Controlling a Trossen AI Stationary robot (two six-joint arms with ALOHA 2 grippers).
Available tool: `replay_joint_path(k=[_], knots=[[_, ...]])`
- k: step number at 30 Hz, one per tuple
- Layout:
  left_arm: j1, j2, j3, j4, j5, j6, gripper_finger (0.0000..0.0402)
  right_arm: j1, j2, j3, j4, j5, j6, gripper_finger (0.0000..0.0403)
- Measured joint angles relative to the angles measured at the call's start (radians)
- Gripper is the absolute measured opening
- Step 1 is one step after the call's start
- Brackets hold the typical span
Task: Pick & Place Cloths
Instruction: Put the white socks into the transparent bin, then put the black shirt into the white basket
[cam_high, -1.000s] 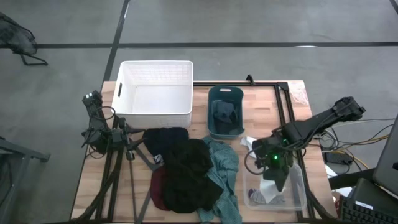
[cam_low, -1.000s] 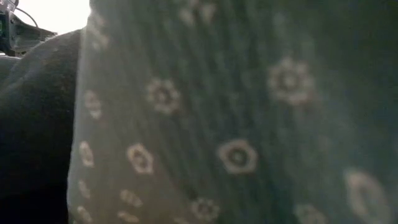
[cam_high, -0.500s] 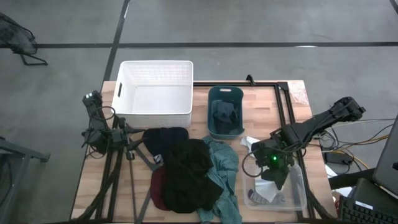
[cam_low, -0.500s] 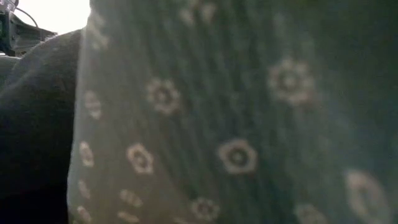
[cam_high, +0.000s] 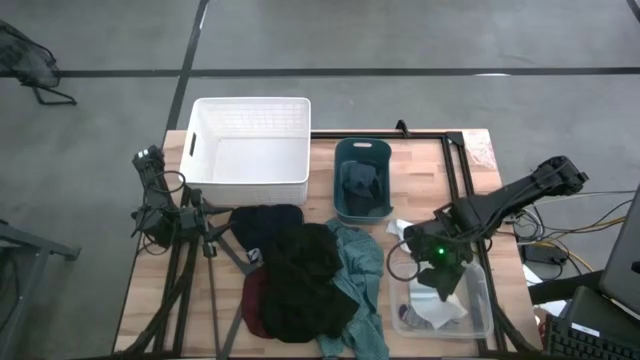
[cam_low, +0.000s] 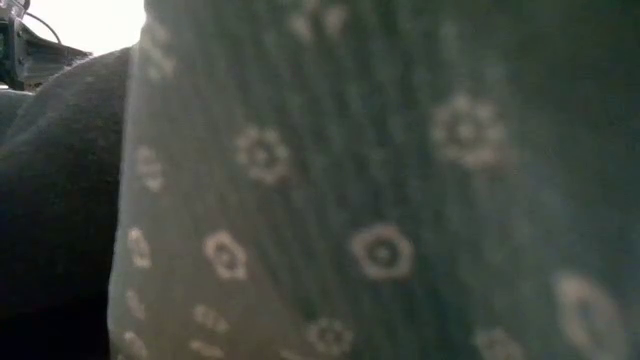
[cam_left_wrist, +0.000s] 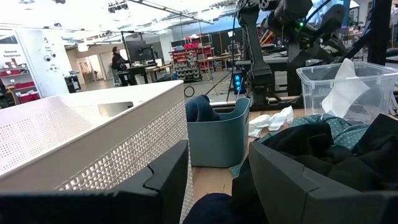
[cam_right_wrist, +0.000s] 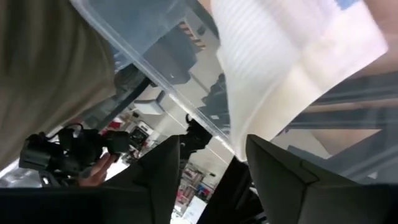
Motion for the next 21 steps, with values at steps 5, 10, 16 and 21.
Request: replay_joint_path(k=[5,10,16,21], knots=[[0.000,0.000,0.000,0.000,0.000,0.000,0.0177,-0.021,-0.014,0.065,-0.025,0.007,-0.025,0.0198],[0.000,0.000,0.000,0.000,0.000,0.000,0.0177,-0.090,-0.036,0.138,-0.123,0.099,-0.078,0.0193],[0.000,0.000,0.000,-0.001,0.000,0.000,0.0177,-0.215,-0.044,0.229,-0.352,0.328,-0.258,0.0178],[0.000,0.000,0.000,-0.001,0.000,0.000,0.0177,-0.294,-0.043,0.241,-0.379,0.552,-0.375,0.0172]])
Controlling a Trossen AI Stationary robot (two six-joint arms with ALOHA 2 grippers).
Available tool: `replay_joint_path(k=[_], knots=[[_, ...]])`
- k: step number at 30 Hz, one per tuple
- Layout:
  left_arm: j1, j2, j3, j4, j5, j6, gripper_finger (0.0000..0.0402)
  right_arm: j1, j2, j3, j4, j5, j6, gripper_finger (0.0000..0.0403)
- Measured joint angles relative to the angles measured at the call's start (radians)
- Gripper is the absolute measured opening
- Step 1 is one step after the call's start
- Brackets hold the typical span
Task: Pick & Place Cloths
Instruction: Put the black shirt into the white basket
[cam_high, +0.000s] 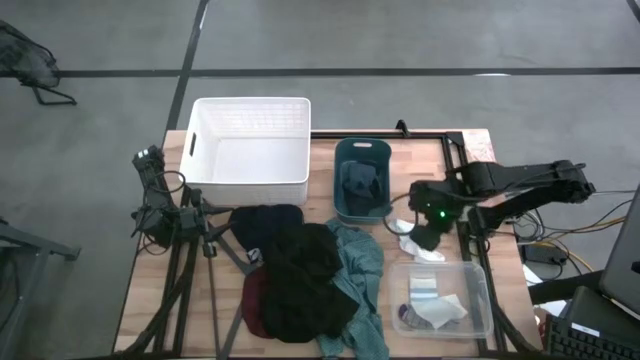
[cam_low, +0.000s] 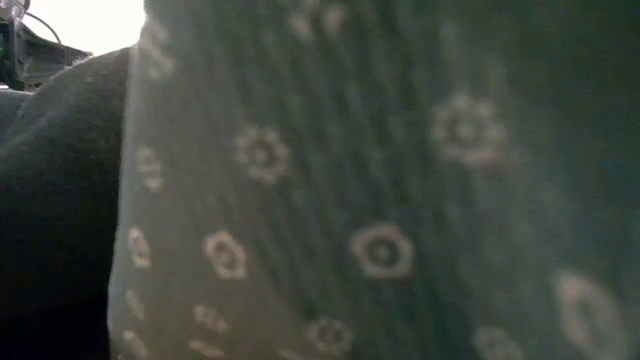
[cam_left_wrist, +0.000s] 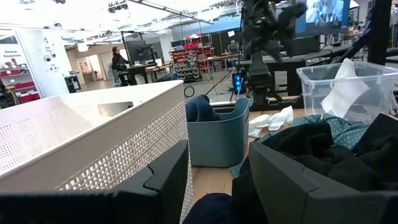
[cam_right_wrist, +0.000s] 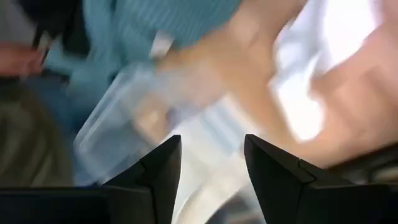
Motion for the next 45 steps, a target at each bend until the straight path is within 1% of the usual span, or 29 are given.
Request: replay_joint_path(k=[3,6,9,14,18,20,23,25,27,31,38,42,45], knots=[[0.000,0.000,0.000,0.000,0.000,0.000,0.0177,-0.049,0.007,-0.045,-0.001,0.049,-0.045,0.0173],[0.000,0.000,0.000,0.000,0.000,0.000,0.0177,-0.089,0.012,-0.127,0.013,0.052,-0.092,0.0181],[0.000,0.000,0.000,0.000,0.000,0.000,0.0177,-0.117,0.025,-0.213,0.069,0.053,-0.095,0.0192],[0.000,0.001,0.000,-0.002,0.000,0.000,0.0177,-0.131,0.049,-0.314,0.176,0.098,-0.093,0.0208],[0.000,0.002,0.000,-0.004,0.000,0.000,0.0177,-0.131,0.070,-0.375,0.268,0.105,-0.088,0.0218],[0.000,0.002,0.000,-0.002,0.000,0.000,0.0177,-0.131,0.084,-0.399,0.279,0.119,-0.084,0.0221],[0.000,0.002,0.000,-0.002,0.000,0.000,0.0177,-0.131,0.102,-0.423,0.280,0.171,-0.089,0.0221],[0.000,0.002,0.000,-0.002,0.000,0.000,0.0177,-0.131,0.113,-0.436,0.288,0.218,-0.088,0.0219],[0.000,0.002,0.000,-0.002,0.000,0.000,0.0177,-0.132,0.126,-0.449,0.306,0.238,-0.089,0.0216],[0.000,0.002,0.000,-0.002,0.000,0.000,0.0177,-0.131,0.147,-0.475,0.365,0.231,-0.088,0.0209],[0.000,0.003,0.000,-0.003,0.000,0.000,0.0177,-0.131,0.200,-0.513,0.410,0.224,-0.088,0.0196],[0.000,0.003,0.000,-0.003,0.000,0.000,0.0177,-0.131,0.234,-0.523,0.436,0.181,-0.092,0.0173],[0.000,0.003,0.000,-0.003,0.000,0.000,0.0177,-0.131,0.243,-0.524,0.436,0.146,-0.088,0.0138]])
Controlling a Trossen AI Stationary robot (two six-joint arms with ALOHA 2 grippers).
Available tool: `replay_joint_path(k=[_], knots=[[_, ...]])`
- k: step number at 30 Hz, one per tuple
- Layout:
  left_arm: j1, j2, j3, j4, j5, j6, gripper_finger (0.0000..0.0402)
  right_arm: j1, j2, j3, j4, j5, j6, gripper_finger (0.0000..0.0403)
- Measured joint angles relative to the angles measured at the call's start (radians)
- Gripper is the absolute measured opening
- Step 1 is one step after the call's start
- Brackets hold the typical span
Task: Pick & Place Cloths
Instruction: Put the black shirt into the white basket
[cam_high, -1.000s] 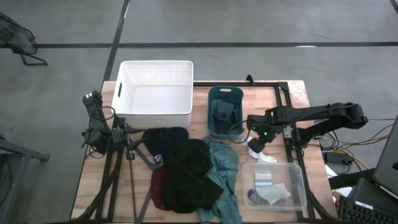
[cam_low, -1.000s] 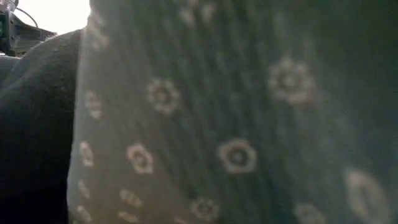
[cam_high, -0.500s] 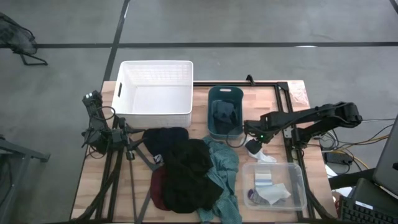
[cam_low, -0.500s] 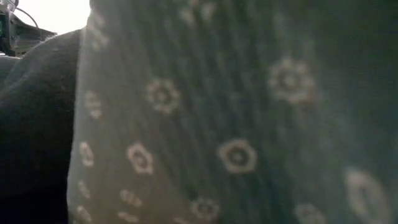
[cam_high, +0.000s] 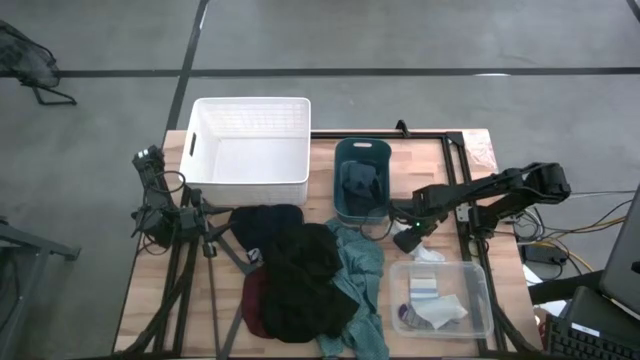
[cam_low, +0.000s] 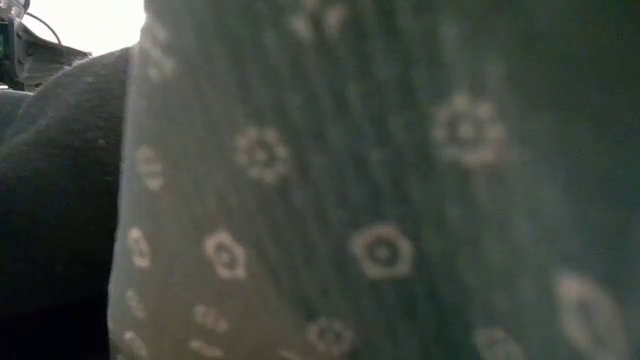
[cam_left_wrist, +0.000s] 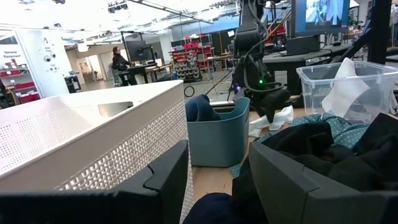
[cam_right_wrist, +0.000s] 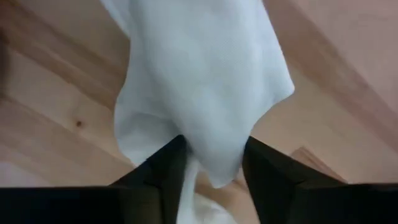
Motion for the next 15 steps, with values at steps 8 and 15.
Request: replay_joint_path(k=[8,15], knots=[[0.000,0.000,0.000,0.000,0.000,0.000,0.0177,-0.015,-0.060,0.060,-0.117,-0.080,-0.060,0.0015],[0.000,0.000,0.000,0.000,0.000,0.000,0.0177,-0.015,-0.218,0.274,-0.415,-0.103,-0.042,0.0010]])
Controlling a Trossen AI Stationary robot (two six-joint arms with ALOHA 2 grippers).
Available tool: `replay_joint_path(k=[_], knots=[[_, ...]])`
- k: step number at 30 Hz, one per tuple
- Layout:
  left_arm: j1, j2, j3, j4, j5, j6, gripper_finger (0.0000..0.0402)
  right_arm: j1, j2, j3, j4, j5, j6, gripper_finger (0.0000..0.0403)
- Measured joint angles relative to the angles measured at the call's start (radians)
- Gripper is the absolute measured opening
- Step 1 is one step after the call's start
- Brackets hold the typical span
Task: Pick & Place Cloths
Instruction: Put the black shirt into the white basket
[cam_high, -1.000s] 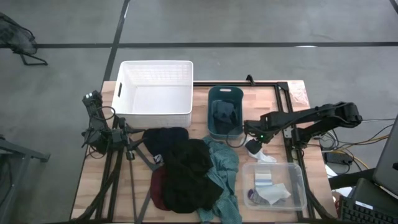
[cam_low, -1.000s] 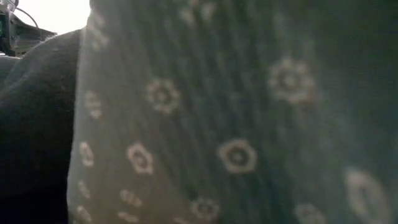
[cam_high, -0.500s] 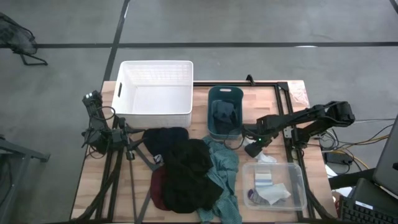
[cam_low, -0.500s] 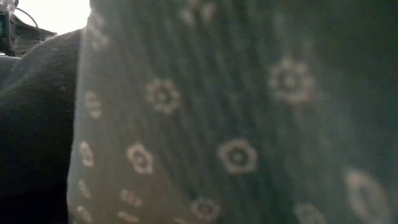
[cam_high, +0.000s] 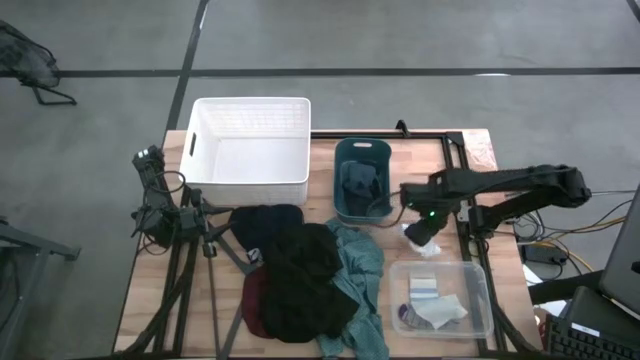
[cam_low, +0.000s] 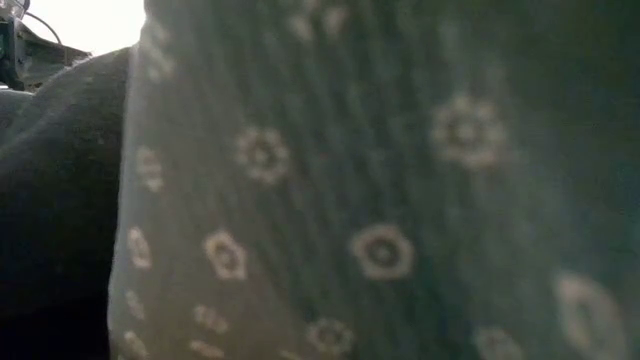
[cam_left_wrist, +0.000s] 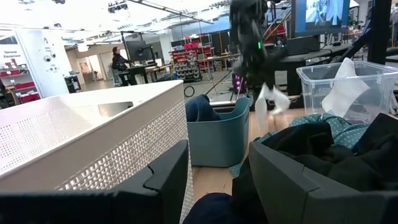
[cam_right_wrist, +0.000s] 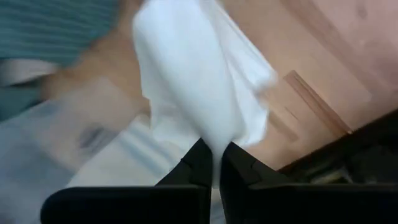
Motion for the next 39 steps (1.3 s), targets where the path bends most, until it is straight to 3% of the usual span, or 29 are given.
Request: replay_joint_path(k=[5,11,14,17,25,32,39], knots=[[0.000,0.000,0.000,0.001,0.000,0.000,0.0177,0.000,-0.131,0.212,-0.059,-0.057,0.101,0.0009],[0.000,0.000,0.000,0.000,0.000,0.000,0.0177,0.037,-0.202,0.426,-0.038,-0.197,0.347,0.0009],[0.000,0.000,0.000,0.000,0.000,0.000,0.0177,0.078,-0.205,0.496,0.036,-0.233,0.441,0.0009],[0.000,0.000,0.000,0.000,0.000,0.000,0.0177,0.129,-0.200,0.519,0.136,-0.233,0.428,0.0009],[0.000,0.000,0.000,0.000,0.000,0.000,0.0177,0.320,-0.140,0.425,0.210,-0.246,0.350,0.0009],[0.000,0.000,0.000,0.000,0.000,0.000,0.0177,0.488,-0.085,0.248,0.230,-0.432,0.357,0.0009],[0.000,0.001,0.000,0.000,0.000,0.000,0.0177,0.546,-0.050,0.085,0.237,-0.442,0.406,0.0015]])
